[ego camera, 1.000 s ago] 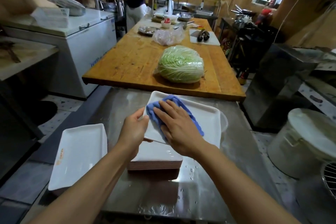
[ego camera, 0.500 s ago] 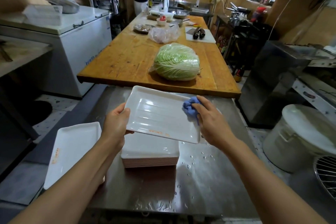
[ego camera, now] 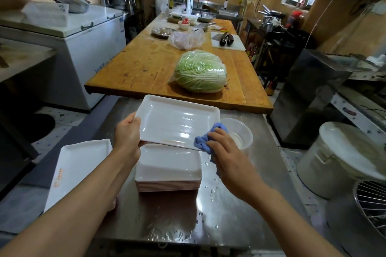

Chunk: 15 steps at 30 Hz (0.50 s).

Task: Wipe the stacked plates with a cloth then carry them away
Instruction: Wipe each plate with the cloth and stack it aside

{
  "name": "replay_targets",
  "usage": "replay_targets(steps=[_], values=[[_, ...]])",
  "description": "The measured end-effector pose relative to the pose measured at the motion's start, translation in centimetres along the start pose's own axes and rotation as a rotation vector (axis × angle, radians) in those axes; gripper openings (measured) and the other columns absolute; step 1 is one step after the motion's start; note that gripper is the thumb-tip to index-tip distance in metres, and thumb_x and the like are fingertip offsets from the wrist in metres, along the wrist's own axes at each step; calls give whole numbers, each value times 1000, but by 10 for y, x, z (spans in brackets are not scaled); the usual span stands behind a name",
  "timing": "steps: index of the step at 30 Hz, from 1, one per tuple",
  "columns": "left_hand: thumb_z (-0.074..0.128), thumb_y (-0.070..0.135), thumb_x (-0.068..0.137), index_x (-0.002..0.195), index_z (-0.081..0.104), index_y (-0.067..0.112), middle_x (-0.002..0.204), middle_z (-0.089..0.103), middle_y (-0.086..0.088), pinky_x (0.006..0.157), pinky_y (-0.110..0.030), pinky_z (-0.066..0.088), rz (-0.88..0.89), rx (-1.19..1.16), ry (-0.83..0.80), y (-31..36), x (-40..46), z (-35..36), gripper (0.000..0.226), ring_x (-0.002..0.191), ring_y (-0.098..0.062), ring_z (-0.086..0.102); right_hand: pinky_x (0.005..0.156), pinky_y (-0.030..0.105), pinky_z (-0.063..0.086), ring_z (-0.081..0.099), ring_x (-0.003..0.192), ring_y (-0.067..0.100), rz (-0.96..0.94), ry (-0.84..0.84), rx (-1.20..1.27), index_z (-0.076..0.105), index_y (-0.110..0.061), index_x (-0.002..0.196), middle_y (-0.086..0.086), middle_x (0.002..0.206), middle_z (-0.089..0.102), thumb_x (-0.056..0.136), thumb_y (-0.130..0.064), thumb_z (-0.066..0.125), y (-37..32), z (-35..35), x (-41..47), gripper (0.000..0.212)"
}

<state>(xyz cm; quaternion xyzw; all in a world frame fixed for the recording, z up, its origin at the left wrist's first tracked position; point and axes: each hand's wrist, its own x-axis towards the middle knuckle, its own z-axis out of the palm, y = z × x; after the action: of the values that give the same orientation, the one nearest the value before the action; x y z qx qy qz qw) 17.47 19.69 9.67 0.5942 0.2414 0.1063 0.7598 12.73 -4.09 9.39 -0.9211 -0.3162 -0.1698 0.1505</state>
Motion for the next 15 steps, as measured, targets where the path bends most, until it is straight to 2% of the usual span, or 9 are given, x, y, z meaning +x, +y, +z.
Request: replay_targets(steps=[3, 4, 6, 8, 9, 11, 12, 13, 15], values=[[42, 8, 96, 94, 64, 19, 86, 65, -4, 69, -36, 54, -57, 14, -17, -1, 0, -1, 25, 79, -20, 60, 96, 32, 44, 60, 107, 32, 2, 95, -56, 66, 2, 98, 18, 109, 64, 62, 10, 79, 5, -1, 8, 38], [42, 8, 96, 91, 64, 18, 86, 64, -6, 67, -35, 55, -88, 13, -35, -2, -1, -1, 25, 80, -21, 60, 91, 36, 51, 62, 100, 33, -1, 133, -37, 66, 3, 93, 19, 103, 64, 66, 11, 76, 7, -3, 11, 30], [43, 10, 97, 95, 62, 12, 84, 61, -9, 51, -26, 53, -154, 30, -67, -3, -2, -3, 19, 73, -21, 59, 77, 36, 55, 62, 88, 32, -13, 172, -7, 65, 5, 87, 19, 93, 64, 71, 14, 71, 11, -8, 18, 19], [40, 21, 99, 103, 58, 8, 87, 62, -12, 50, -26, 54, -205, 178, -112, -4, -3, -5, 22, 73, -23, 62, 68, 36, 54, 61, 81, 32, -14, 155, -16, 64, 5, 84, 20, 89, 63, 68, 17, 70, 14, -13, 22, 20], [37, 30, 100, 109, 56, 8, 98, 63, -14, 61, -33, 57, -174, 361, -148, -6, -1, -7, 30, 84, -26, 64, 66, 36, 54, 61, 80, 33, -11, 137, -14, 63, 6, 83, 20, 88, 62, 67, 18, 69, 15, -15, 24, 21], [35, 50, 96, 133, 45, 12, 134, 50, -15, 94, -45, 48, 17, 815, -218, -11, 1, -8, 54, 118, -32, 52, 66, 39, 52, 59, 84, 34, -2, 76, 2, 62, 6, 85, 20, 89, 61, 69, 18, 66, 16, -17, 29, 20], [38, 58, 92, 142, 36, 16, 145, 41, -11, 103, -44, 39, 152, 983, -253, -10, -4, -6, 65, 130, -31, 42, 68, 39, 51, 57, 87, 32, 13, 31, 9, 61, 5, 88, 18, 93, 60, 72, 16, 64, 16, -17, 31, 20], [43, 63, 87, 145, 32, 21, 148, 38, -7, 106, -42, 33, 310, 1093, -289, -7, -11, -1, 72, 134, -28, 37, 70, 36, 49, 54, 89, 27, 35, -13, 13, 60, 3, 92, 16, 97, 58, 76, 13, 64, 17, -17, 33, 19], [55, 70, 74, 140, 39, 28, 141, 47, 0, 104, -39, 29, 619, 1242, -394, -4, -24, 13, 79, 129, -22, 41, 69, 25, 41, 44, 84, 13, 77, -46, 34, 58, -3, 98, 9, 101, 55, 85, 1, 62, 19, -19, 38, 14]])
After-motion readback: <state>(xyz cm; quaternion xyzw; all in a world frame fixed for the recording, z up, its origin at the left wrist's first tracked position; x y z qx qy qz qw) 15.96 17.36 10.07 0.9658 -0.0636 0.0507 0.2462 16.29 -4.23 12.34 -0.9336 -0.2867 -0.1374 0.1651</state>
